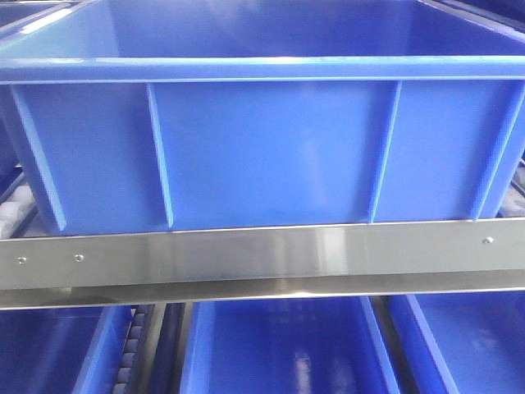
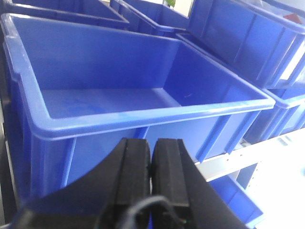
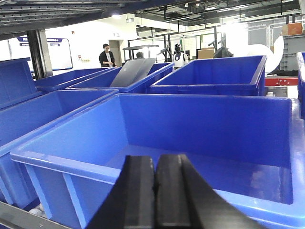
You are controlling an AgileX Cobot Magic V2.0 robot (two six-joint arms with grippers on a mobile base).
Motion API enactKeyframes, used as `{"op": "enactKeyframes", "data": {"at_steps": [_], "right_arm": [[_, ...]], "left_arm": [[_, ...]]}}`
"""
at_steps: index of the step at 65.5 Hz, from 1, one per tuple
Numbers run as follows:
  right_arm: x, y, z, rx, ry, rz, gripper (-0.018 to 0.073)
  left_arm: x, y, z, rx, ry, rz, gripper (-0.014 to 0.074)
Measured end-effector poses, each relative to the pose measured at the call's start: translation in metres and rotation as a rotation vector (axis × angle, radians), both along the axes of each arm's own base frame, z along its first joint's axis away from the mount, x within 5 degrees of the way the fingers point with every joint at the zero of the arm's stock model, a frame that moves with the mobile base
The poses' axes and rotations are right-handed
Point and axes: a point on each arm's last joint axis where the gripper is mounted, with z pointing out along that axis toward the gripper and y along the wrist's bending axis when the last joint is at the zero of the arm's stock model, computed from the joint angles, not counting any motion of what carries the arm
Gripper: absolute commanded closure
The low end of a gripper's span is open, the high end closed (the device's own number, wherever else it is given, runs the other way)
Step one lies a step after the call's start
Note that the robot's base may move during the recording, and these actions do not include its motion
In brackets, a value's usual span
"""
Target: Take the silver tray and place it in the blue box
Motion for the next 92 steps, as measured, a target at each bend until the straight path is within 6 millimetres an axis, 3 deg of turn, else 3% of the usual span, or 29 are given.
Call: {"op": "enactKeyframes", "data": {"at_steps": [36, 52, 66, 79, 92], "right_arm": [[0.000, 0.000, -0.003, 0.001, -0.001, 0.002, 0.0507], [-0.005, -0.003, -0.035, -0.016, 0.035, -0.009, 0.0507], [-0.014, -0.018, -0.067, -0.047, 0.120, -0.166, 0.0507], [-0.015, -0.028, -0.072, -0.034, 0.115, -0.323, 0.0507], [-0.014, -0.031, -0.072, -0.032, 0.118, -0.372, 0.0507]], "left_arm": [[0.000, 0.000, -0.002, 0.004, 0.005, 0.000, 0.0603], [0.000, 0.000, -0.002, 0.004, 0.005, 0.000, 0.0603], [0.000, 0.000, -0.002, 0.004, 0.005, 0.000, 0.0603], [0.000, 0.000, -0.002, 0.004, 0.005, 0.000, 0.0603], [0.000, 0.000, -0.002, 0.004, 0.005, 0.000, 0.0603]]}}
